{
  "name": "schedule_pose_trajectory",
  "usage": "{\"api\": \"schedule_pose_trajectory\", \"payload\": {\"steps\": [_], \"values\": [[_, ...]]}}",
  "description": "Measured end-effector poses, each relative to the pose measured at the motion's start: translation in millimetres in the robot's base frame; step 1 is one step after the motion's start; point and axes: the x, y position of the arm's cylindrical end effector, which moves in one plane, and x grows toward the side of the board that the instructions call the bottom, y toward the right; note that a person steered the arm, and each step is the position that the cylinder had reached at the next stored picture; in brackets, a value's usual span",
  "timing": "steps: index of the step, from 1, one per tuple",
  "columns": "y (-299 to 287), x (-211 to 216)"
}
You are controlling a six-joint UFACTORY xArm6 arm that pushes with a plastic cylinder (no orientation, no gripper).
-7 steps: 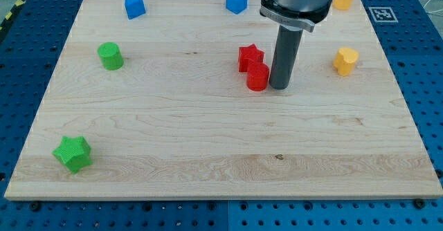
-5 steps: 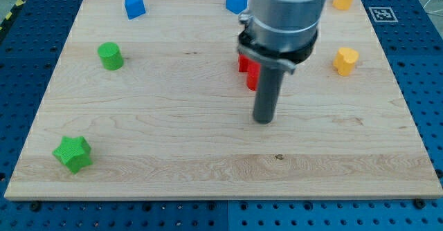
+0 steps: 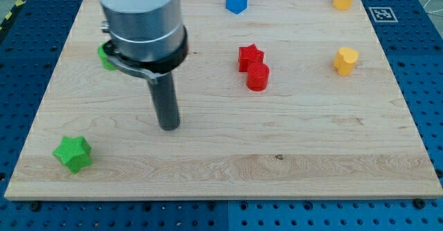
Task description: Point your arm at green star
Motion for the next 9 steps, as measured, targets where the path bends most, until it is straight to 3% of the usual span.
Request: {"api": "schedule_pose_trajectory", "payload": {"steps": [5,6,8,9], "values": [[-131.7,1.7],[-162.7,18.4],[-158.2,81.4],[-135.9,67.5]]}}
